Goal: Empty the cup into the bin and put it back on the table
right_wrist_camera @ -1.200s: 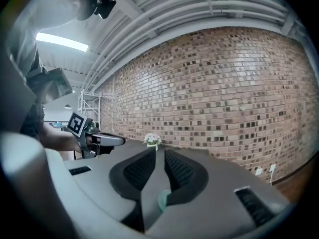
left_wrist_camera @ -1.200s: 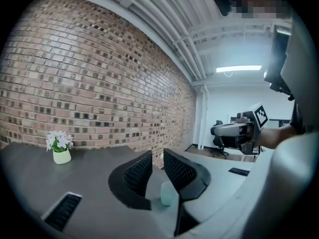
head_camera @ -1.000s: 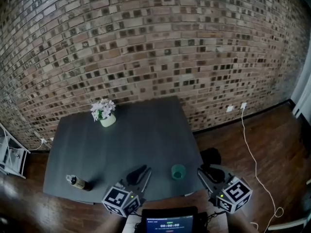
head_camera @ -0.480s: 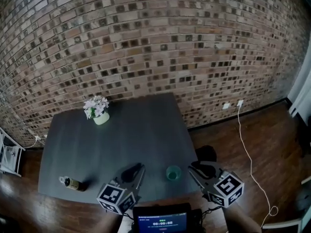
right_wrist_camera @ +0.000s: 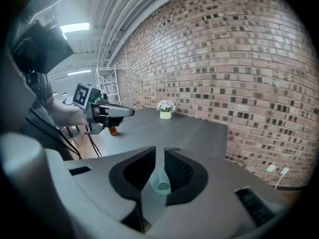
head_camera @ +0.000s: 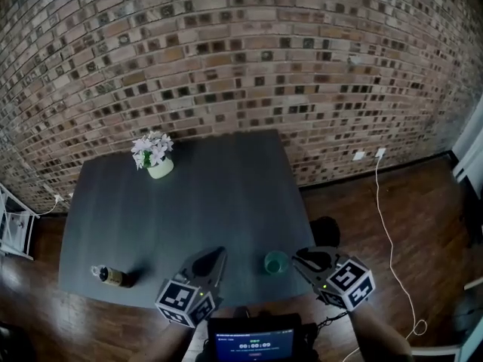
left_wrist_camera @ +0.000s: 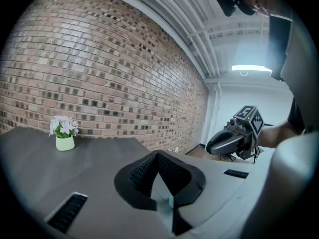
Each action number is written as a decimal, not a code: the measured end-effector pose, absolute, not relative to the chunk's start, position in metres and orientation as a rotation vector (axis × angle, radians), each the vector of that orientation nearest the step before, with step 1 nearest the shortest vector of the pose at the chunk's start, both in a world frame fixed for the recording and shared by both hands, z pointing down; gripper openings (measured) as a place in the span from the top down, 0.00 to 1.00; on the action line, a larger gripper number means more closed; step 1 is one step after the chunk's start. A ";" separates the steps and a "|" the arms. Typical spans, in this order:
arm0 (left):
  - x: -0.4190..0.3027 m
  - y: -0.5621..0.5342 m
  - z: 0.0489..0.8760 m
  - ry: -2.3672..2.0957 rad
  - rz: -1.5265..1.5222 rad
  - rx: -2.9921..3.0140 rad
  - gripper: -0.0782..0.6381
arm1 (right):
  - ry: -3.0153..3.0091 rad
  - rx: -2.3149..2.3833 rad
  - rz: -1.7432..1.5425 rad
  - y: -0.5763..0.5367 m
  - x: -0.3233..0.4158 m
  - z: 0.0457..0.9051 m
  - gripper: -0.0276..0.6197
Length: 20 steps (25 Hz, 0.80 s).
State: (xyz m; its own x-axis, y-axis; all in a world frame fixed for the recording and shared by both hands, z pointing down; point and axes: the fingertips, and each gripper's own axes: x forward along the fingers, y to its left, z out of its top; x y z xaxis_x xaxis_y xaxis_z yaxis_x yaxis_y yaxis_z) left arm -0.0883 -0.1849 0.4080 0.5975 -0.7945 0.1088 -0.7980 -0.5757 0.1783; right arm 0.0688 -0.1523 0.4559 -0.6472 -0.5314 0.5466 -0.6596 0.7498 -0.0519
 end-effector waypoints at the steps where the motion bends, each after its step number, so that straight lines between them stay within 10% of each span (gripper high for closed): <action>1: -0.089 -0.186 0.411 -1.328 0.021 2.609 0.89 | -2.421 0.876 0.344 -0.152 0.068 0.462 0.87; 14: -0.076 -0.194 0.487 -1.318 0.206 2.510 0.89 | -2.277 0.735 0.399 -0.155 0.071 0.530 0.86; 16: -0.076 -0.195 0.501 -1.318 0.241 2.492 0.89 | -2.255 0.702 0.415 -0.155 0.070 0.540 0.69; 20: -0.072 -0.194 0.521 -1.298 0.292 2.461 0.89 | -2.231 0.654 0.433 -0.152 0.068 0.552 0.67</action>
